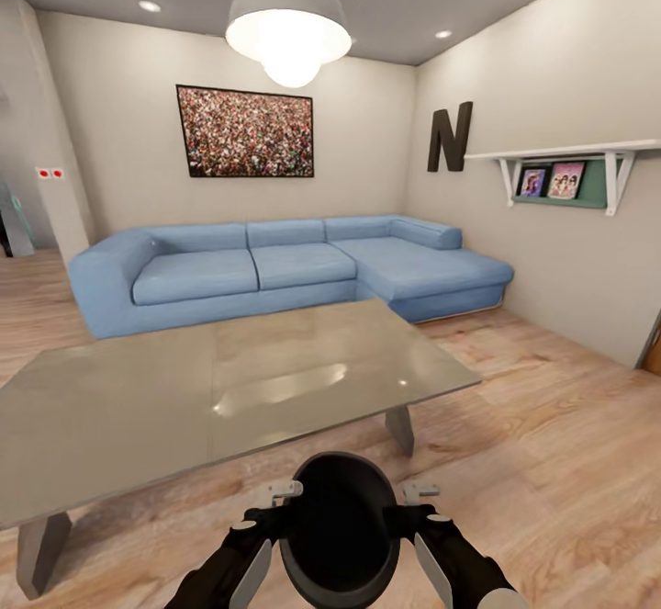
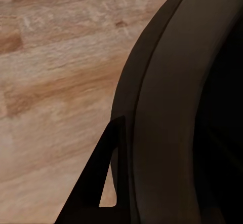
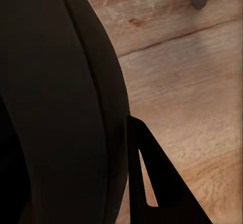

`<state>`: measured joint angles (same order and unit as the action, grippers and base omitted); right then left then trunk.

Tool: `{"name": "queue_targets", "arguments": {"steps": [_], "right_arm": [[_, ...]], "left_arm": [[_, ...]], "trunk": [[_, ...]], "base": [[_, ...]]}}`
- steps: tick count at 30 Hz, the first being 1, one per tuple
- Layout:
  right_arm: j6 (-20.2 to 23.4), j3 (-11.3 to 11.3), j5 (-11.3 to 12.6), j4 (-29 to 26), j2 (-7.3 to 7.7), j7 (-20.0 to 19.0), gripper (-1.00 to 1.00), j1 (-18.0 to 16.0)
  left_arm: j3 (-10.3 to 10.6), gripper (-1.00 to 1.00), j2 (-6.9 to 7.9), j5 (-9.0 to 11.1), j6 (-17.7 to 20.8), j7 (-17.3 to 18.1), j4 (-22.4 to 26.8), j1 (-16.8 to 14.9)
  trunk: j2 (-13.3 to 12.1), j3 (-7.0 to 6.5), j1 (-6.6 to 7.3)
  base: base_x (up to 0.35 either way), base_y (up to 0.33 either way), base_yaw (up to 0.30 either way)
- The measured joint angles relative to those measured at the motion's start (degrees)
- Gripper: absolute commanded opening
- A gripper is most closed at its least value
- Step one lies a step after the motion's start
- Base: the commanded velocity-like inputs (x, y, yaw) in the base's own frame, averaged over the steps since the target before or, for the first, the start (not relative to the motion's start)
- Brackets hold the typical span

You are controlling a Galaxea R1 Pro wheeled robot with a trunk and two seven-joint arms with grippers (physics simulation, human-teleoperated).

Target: Place each of the two pumpkins and all three candles from the living room inside a cabinet in the living room (use any cabinet), then make sure every cabinet is closed, and position the cauldron so it is next to a table in the living room.

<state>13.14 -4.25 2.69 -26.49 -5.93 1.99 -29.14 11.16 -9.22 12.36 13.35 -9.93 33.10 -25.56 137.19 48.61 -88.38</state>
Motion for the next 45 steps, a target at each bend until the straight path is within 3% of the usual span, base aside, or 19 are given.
{"name": "queue_targets", "arguments": {"steps": [19, 45], "right_arm": [[-0.01, 0.03, -0.09, 0.00, 0.00, -0.05, -1.00, 0.00], [-0.24, 0.11, -0.12, 0.05, 0.01, -0.12, -1.00, 0.01]], "left_arm": [[-0.04, -1.00, -0.01, 0.05, 0.01, -0.01, 0.01, 0.01], [-0.02, -1.00, -0.01, -0.05, -0.06, -0.01, 0.07, 0.00]], "trunk": [[0.00, -1.14, -0.01], [0.00, -1.25, -0.01]], "base": [[0.008, -0.010, 0.195], [-0.046, 0.000, 0.014]]}}
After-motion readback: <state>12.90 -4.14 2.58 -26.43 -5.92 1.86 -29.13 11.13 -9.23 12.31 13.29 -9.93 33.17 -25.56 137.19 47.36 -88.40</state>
